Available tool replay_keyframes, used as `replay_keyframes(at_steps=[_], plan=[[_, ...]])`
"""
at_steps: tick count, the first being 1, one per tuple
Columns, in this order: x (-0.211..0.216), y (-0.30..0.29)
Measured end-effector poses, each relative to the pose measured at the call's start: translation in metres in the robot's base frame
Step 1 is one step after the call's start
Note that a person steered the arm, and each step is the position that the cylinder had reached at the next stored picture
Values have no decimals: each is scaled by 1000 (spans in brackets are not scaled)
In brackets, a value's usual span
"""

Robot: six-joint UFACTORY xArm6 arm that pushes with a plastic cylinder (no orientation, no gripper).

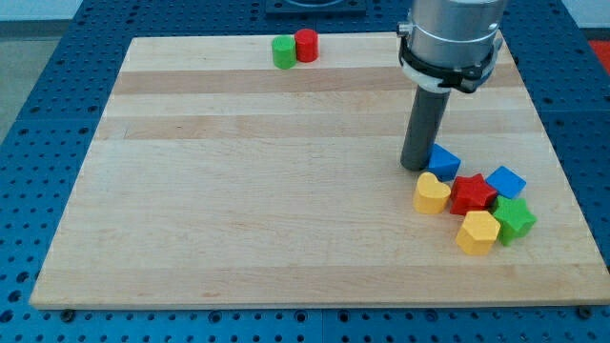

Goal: Move the blue triangle closer to the yellow heart

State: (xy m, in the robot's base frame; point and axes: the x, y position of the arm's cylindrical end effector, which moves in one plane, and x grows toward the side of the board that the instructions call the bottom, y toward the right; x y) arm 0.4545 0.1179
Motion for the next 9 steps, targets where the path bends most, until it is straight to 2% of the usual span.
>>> replay_keyframes(at_steps=[2,3,4,6,9], plan=[[-28,-29],[-19,-34],[-6,4],[-59,14],[15,67]])
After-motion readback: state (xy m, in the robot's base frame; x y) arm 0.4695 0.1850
